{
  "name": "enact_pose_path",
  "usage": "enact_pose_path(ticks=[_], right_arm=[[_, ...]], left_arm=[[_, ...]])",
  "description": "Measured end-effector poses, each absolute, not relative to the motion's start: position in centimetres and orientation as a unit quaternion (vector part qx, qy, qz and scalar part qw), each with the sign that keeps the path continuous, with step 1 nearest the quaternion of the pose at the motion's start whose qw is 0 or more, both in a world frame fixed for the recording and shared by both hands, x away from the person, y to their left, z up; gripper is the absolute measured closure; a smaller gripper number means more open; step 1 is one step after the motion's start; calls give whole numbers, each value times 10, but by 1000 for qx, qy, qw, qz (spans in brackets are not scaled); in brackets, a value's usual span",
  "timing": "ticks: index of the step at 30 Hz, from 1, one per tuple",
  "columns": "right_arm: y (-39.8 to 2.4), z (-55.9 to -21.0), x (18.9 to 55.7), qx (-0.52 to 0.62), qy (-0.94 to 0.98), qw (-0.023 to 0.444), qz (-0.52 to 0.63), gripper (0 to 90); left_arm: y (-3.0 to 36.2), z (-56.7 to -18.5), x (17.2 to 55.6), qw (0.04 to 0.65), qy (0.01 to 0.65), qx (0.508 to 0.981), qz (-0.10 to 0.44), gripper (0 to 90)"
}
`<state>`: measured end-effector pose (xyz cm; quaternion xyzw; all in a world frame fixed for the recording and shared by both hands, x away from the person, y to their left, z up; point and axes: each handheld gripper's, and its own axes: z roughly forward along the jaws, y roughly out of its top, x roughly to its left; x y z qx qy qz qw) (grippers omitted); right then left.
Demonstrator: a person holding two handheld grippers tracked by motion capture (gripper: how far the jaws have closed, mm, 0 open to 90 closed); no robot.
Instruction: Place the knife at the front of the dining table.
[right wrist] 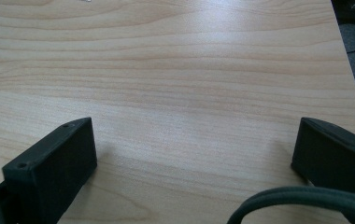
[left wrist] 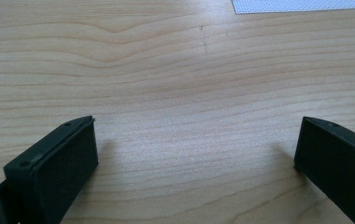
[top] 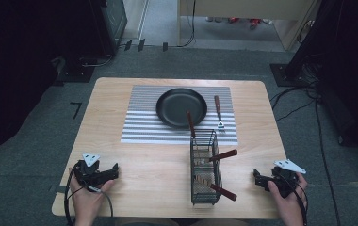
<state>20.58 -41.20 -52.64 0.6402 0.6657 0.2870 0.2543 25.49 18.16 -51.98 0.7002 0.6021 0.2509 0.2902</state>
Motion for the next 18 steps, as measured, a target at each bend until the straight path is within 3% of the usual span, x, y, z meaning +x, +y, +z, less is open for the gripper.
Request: enact_pose_path(ticks=[8, 18], right_arm=[[-412, -526, 206, 639, 666, 254, 288, 0], [-412, -526, 206, 639, 666, 254, 287, 0]], left_arm=[[178, -517, 255, 280, 623, 688, 244, 0], [158, -489, 251, 328, 600, 690, 237, 0]])
